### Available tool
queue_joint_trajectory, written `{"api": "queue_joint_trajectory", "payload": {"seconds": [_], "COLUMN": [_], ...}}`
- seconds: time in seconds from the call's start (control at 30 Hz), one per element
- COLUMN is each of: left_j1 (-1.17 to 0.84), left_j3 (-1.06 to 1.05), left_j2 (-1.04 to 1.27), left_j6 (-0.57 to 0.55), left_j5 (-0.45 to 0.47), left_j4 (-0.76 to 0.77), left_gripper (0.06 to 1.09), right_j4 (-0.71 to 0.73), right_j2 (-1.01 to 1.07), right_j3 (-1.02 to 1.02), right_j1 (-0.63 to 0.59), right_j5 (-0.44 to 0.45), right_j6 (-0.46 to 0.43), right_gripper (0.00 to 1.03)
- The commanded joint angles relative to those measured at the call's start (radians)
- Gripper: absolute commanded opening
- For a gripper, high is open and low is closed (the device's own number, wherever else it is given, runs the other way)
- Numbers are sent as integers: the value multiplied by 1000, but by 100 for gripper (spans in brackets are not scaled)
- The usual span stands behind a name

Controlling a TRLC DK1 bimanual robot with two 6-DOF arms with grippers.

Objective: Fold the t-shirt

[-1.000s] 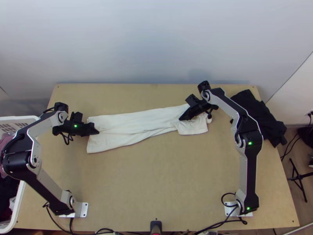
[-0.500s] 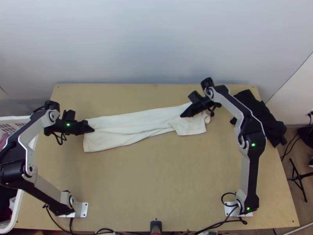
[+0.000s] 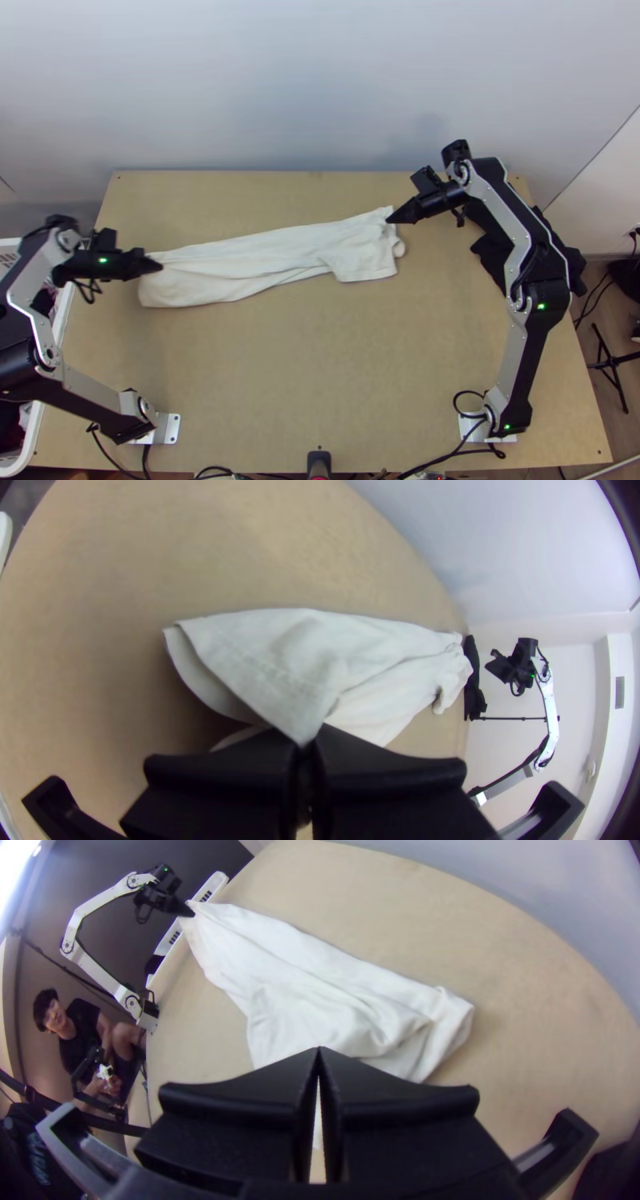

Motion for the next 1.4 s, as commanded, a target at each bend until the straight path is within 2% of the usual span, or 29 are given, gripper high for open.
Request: {"api": "queue_joint_trajectory", "payload": {"seconds": [0.0, 0.27, 0.5, 0.67, 0.77, 0.93, 1.17, 1.37], "left_j1": [73, -299, -555, -711, -817, -935, -1033, -1079], "left_j3": [46, 189, 423, 676, 808, 1052, 1111, 1091], "left_j2": [6, 28, 125, 303, 430, 629, 712, 778], "left_j6": [53, -118, -306, -376, -460, -536, -686, -689], "left_j5": [12, 34, 97, 132, 146, 169, 170, 170], "left_j4": [-67, -77, -46, -27, 51, 65, 305, 450], "left_gripper": [10, 10, 10, 10, 10, 10, 10, 10], "right_j4": [-42, -48, -43, 9, 43, 96, 127, 138], "right_j2": [-30, -91, -206, -312, -375, -485, -601, -670], "right_j3": [-20, -65, -221, -379, -473, -599, -683, -706], "right_j1": [-21, -26, -34, -38, -43, -57, -132, -170], "right_j5": [-4, -4, -1, 2, 4, 20, 27, 33], "right_j6": [-11, 1, -5, 3, 12, 61, 98, 124], "right_gripper": [3, 3, 3, 3, 3, 3, 3, 3]}}
